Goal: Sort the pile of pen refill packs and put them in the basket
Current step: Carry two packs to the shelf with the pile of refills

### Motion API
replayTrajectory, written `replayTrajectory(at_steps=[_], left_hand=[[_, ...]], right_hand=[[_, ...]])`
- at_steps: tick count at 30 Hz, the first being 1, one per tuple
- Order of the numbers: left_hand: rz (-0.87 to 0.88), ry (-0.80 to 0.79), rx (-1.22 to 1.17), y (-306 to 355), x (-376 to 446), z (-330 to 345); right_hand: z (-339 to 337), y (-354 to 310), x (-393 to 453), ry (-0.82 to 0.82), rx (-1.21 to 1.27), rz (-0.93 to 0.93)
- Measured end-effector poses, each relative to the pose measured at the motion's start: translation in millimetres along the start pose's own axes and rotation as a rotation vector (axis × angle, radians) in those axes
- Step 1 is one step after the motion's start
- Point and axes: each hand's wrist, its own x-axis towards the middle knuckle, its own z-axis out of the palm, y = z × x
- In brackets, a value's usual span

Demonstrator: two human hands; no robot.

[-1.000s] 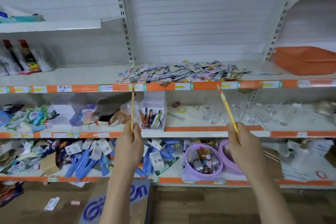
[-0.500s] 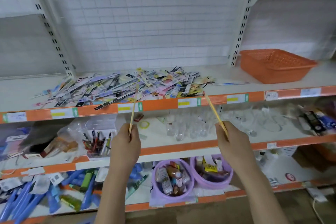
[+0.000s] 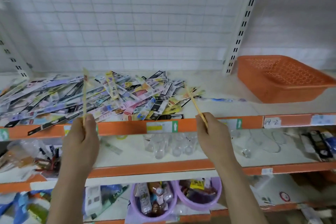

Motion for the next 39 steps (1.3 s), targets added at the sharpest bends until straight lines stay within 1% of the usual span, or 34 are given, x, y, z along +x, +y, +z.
replayTrajectory(at_steps=[3, 8, 11, 14, 17, 19, 24, 26, 31, 34, 37, 39], left_hand=[[0.031, -0.007, 0.017, 12.5, 28.4, 25.1], [0.111, -0.043, 0.008, 49.4, 76.1, 80.3], [0.171, -0.090, -0.014, 69.7, 95.3, 111.6], [0.191, -0.174, -0.028, 81.0, 99.9, 136.3], [0.192, -0.254, -0.019, 90.0, 99.8, 163.4], [0.207, -0.264, 0.000, 94.8, 99.5, 179.7], [0.191, -0.276, 0.039, 107.2, 90.3, 205.0], [0.176, -0.285, 0.090, 112.6, 86.4, 212.2], [0.115, -0.254, 0.176, 118.9, 79.2, 230.6], [0.094, -0.221, 0.142, 121.3, 71.3, 236.8], [0.059, -0.207, 0.098, 124.0, 63.5, 240.3], [0.041, -0.187, 0.085, 126.0, 60.3, 243.2]], right_hand=[[1.1, 9.5, 33.5, 0.060, -0.034, -0.017], [-17.7, 34.3, 90.6, 0.178, -0.136, 0.025], [-29.2, 55.6, 112.0, 0.223, -0.139, 0.108], [-35.7, 74.4, 120.2, 0.222, -0.110, 0.199], [-39.4, 91.4, 128.7, 0.193, -0.121, 0.278], [-42.2, 101.1, 136.6, 0.166, -0.137, 0.299], [-54.9, 124.8, 161.2, 0.063, -0.224, 0.233], [-59.3, 135.8, 171.3, 0.029, -0.249, 0.228], [-58.2, 151.1, 207.7, -0.112, -0.237, 0.245], [-50.6, 157.0, 221.6, -0.199, -0.272, 0.245], [-44.6, 163.9, 224.9, -0.282, -0.290, 0.308], [-43.0, 168.6, 225.2, -0.286, -0.298, 0.311]])
